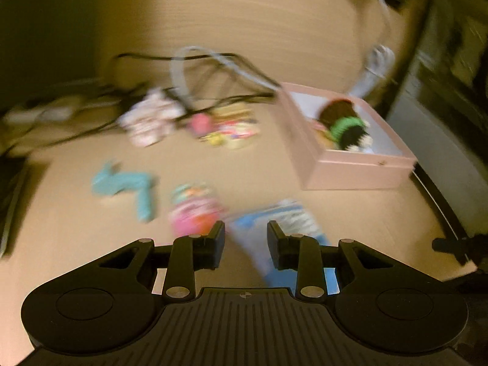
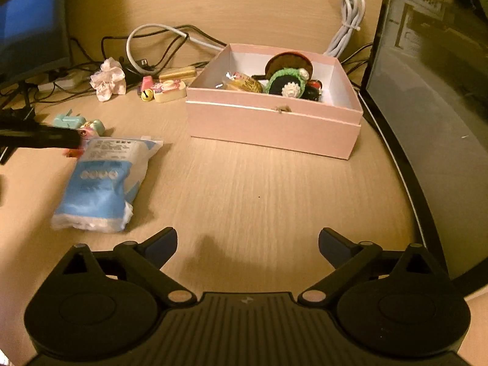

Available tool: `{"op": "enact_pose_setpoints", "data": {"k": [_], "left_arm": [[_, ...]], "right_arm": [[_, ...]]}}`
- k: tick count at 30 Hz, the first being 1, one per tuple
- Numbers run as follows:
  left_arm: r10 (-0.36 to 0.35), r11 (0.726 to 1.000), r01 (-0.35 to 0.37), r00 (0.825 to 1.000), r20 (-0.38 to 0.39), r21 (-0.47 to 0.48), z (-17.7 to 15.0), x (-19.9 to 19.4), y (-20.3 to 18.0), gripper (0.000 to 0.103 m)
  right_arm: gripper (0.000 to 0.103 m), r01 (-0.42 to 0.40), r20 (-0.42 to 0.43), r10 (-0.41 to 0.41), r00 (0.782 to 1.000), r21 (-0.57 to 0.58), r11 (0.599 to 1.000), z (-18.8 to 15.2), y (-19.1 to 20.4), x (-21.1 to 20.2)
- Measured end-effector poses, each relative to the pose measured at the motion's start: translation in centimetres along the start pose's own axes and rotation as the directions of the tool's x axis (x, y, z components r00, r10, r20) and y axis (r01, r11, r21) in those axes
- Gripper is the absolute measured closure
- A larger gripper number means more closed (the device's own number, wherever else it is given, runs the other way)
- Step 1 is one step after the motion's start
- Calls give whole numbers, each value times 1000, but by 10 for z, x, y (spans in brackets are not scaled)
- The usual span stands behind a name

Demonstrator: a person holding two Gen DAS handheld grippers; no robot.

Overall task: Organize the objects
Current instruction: 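Grasp the blue-and-white packet with the left tool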

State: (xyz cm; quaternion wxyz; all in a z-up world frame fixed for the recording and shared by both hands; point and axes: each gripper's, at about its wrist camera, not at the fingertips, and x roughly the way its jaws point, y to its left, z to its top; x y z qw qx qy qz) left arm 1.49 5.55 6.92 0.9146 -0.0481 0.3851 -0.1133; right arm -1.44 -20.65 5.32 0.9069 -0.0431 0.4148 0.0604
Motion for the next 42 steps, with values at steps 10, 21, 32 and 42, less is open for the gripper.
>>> {"op": "enact_pose_setpoints", "data": {"k": [10,21,32,42], "left_arm": [[105,992,-112,987,-123,-53,-51,-20,23,69],[-34,985,16,994,-103,-170,-35,-25,-8,69],[23,972,-61,986,-164,-229,4,33,-52,58],[136,990,-141,968,-213,-6,6,81,-91,39]], "right_arm": [[0,3,-52,3,999,122,993,-5,-20,28],[0,13,-34,-11,999,83,996,-13,-17,28],[0,-30,-43,31,999,32,999,-17,-19,23],[0,-46,-38,46,998,14,999,-20,-18,20]]}}
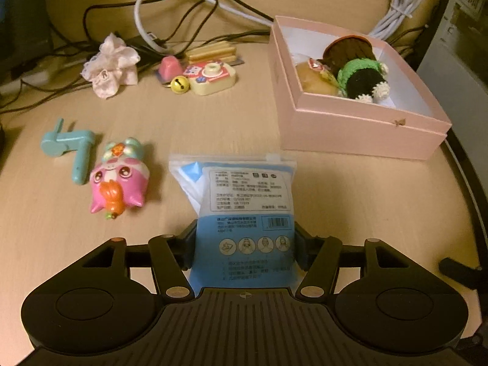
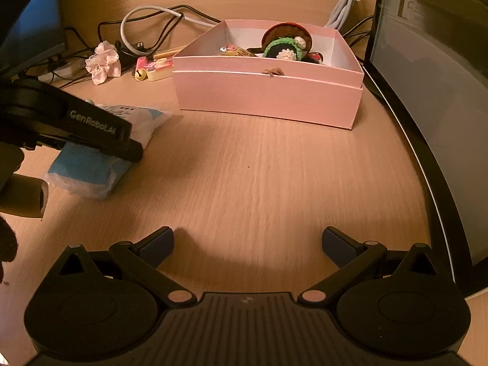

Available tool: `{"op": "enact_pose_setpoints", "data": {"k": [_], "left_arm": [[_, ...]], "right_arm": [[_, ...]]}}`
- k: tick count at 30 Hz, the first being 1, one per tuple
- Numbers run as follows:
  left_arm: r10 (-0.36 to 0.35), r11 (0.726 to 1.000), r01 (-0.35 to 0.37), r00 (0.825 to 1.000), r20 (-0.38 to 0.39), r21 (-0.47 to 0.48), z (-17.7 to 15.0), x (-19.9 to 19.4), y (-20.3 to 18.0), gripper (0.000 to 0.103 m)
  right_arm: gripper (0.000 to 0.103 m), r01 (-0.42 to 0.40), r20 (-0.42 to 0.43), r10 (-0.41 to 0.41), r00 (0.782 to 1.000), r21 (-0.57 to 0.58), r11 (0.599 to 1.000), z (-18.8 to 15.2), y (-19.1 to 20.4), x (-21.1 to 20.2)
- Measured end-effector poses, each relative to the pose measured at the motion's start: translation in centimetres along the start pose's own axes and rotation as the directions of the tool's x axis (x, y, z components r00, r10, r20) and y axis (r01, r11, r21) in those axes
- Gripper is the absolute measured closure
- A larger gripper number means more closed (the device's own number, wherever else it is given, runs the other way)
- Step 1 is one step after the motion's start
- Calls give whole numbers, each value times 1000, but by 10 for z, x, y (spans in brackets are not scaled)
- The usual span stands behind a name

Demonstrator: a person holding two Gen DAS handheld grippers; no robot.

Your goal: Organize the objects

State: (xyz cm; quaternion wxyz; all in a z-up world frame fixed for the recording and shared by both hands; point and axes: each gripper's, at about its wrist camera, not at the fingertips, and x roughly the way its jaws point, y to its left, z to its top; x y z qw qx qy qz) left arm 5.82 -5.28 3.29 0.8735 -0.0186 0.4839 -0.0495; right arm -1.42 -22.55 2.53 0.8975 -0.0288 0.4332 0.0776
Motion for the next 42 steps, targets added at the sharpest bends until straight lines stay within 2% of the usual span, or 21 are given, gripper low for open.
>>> {"op": "enact_pose_setpoints", "data": {"k": [5,11,14,16,18,21,24,27,30,33,38,40,42], "left_arm": [[-20,1000,20,1000,1,10,-3,-5,3,44],[-158,987,157,987,31,18,-28,-36,24,47],[-191,980,193,981,45,-50,-47,-60,56,47],[-176,977,182,982,68,-114,-57,-76,84,47],[-139,972,154,986,96,-176,-65,-91,113,47],[-89,954,123,987,135,-273,-71,-109,154,47],[-53,941,105,985,166,-321,-73,-122,181,47],[-47,930,111,981,187,-350,-78,-133,198,47],[-50,923,117,981,186,-367,-82,-140,213,47],[-41,920,114,979,198,-376,-84,-146,229,47],[-37,903,126,976,216,-410,-88,-152,261,47],[-45,899,134,976,215,-418,-89,-149,269,47],[-58,898,142,976,209,-416,-88,-145,274,47]], "right_arm": [[0,3,11,-3,1000,-4,1000,-2,1,0],[0,23,20,-23,1000,18,1000,-1,3,3],[0,8,-16,-8,1000,-2,1000,8,5,7],[0,-33,-39,33,999,-13,999,17,11,10],[0,-84,-19,84,996,-12,996,29,20,10],[0,-124,26,126,992,-76,989,55,50,10],[0,-154,78,171,982,-196,969,84,99,14],[0,-170,108,215,971,-324,931,108,152,22],[0,-169,97,231,968,-428,888,129,208,42],[0,-118,126,199,972,-470,875,146,250,63],[1,63,276,62,959,-420,905,176,272,94],[8,112,298,16,954,-408,906,189,276,111],[14,136,282,-17,959,-408,903,199,281,130]]}}
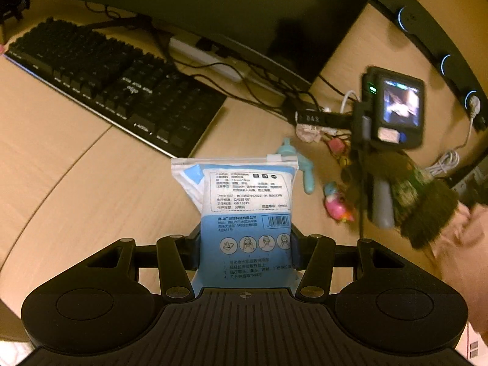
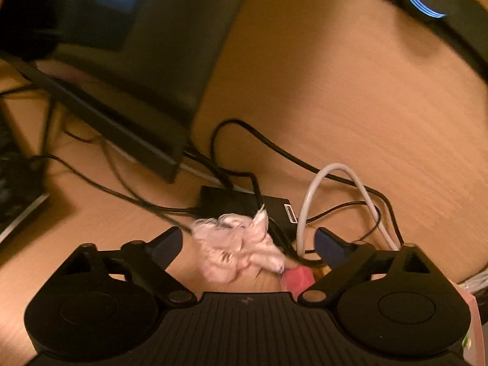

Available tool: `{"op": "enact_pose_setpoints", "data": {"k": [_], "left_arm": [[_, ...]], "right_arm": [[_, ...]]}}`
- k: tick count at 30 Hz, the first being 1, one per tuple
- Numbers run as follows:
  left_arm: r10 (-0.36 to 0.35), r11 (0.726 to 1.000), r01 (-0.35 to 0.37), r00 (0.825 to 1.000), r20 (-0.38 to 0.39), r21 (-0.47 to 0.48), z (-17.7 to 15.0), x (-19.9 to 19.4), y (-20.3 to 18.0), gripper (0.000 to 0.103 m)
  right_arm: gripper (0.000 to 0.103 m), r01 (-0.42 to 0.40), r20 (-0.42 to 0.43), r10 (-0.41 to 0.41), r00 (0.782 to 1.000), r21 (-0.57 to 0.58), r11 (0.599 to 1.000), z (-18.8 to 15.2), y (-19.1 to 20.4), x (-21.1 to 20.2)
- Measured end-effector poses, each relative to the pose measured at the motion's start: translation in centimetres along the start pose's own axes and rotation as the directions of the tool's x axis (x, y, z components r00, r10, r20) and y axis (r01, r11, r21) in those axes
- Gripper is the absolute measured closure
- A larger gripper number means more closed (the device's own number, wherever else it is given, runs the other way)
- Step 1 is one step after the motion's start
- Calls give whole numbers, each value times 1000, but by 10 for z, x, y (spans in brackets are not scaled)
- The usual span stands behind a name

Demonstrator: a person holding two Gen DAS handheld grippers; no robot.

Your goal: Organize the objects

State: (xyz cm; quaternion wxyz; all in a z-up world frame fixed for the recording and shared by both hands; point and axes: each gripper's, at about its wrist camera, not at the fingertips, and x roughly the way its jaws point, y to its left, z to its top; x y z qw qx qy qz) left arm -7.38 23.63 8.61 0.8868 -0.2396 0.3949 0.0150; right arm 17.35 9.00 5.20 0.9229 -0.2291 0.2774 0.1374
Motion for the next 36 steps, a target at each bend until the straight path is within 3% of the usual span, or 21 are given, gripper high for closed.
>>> {"op": "enact_pose_setpoints", "data": {"k": [3,5,10,14,22,28,31,33,36], "left_arm": [[-11,1000,12,1000,-26,12,3,9,5,48],[-20,999,21,999,-39,24,3,15,5,48],[-63,996,67,996,-70,51,8,31,-3,48],[-103,989,113,989,-104,95,8,44,-18,47],[-159,970,187,972,-172,158,0,73,-61,47],[-180,962,214,964,-197,171,-9,84,-91,47],[-178,965,209,966,-190,159,-12,85,-101,48],[-171,968,198,969,-177,155,-12,83,-104,47],[-147,973,171,976,-158,154,-11,81,-105,47]], "right_arm": [[35,16,-42,-16,999,0,1000,6,0,23],[65,10,-82,-10,997,-1,1000,6,-4,32],[84,48,-160,-41,986,44,998,-20,-32,27],[94,16,-207,11,978,129,991,-59,-64,-5],[94,-25,-256,80,963,211,977,-133,-93,-86],[94,62,-311,23,950,263,963,-187,-134,-117],[93,48,-280,30,960,266,963,-193,-145,-134],[90,18,-225,43,973,261,965,-190,-147,-146],[70,-30,-154,70,986,250,968,-178,-142,-152]]}}
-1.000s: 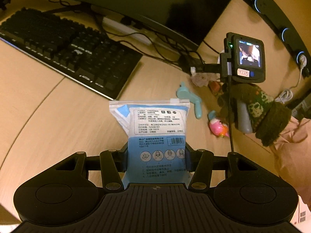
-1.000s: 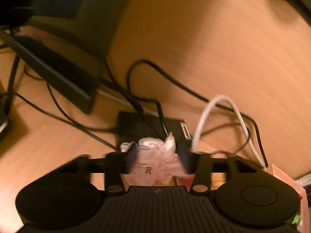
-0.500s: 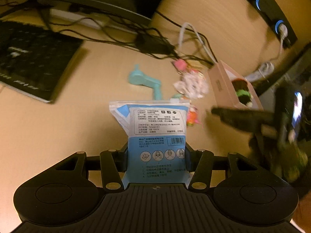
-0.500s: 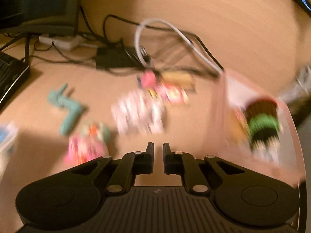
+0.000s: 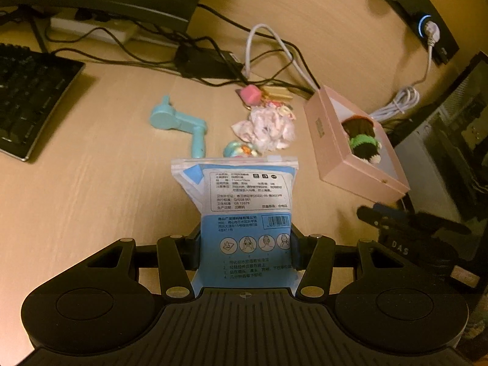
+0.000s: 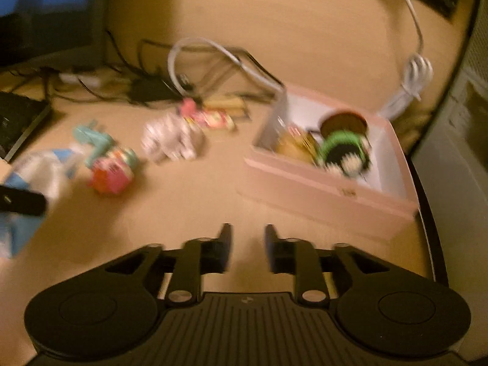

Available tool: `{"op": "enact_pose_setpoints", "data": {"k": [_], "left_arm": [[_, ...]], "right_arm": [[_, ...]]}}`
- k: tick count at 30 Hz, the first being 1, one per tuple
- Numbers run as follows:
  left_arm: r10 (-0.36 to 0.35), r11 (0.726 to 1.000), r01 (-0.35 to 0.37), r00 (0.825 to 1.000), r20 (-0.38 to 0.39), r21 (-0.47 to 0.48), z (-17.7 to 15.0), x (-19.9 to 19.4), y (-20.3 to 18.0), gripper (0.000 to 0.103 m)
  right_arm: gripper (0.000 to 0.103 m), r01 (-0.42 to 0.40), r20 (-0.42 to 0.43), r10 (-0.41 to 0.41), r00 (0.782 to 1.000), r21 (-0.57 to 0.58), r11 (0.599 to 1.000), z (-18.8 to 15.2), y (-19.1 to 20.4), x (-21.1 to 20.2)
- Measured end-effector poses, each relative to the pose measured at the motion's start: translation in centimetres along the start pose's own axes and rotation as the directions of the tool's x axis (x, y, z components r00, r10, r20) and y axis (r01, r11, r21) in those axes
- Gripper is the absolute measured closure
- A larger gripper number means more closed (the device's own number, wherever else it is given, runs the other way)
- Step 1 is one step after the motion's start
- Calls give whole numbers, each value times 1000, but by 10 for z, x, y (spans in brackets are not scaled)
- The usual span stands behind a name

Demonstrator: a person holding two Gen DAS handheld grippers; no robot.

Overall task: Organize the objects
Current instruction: 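Lower the packet into the pink box with the left tool while the right tool holds the cloth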

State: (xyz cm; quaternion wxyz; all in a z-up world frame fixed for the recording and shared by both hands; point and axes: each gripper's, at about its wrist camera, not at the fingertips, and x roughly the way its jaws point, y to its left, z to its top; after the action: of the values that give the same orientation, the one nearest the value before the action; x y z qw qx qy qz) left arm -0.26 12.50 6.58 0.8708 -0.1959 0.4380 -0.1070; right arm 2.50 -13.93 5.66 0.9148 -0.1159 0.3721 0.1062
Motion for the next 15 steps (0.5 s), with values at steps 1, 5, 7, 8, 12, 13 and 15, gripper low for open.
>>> {"op": "enact_pose_setpoints", "data": {"k": [1,5,7,8,12,13,15], "left_arm": [[6,1000,-6,1000,7,-2,1,-1,1,47],[38,999,-37,999,35,-31,0,-11,7,47],[59,998,-57,997,48,-41,-2,-17,12,47],[75,996,-73,996,49,-47,-3,-19,14,48],[107,994,-104,993,56,-44,-5,-28,18,47],[116,993,-113,991,61,-42,-4,-31,17,47],[124,992,-121,990,70,-43,-4,-36,17,48]], "right_arm": [[63,-13,15,13,1000,1,1000,3,4,-1],[48,-109,35,108,993,21,994,24,20,11],[47,-144,39,143,989,15,989,38,31,24],[40,-148,47,147,988,10,989,46,37,32],[27,-160,27,158,987,63,985,80,55,75],[27,-152,12,151,988,61,987,88,60,88],[29,-120,-8,121,993,34,992,95,68,108]]}}
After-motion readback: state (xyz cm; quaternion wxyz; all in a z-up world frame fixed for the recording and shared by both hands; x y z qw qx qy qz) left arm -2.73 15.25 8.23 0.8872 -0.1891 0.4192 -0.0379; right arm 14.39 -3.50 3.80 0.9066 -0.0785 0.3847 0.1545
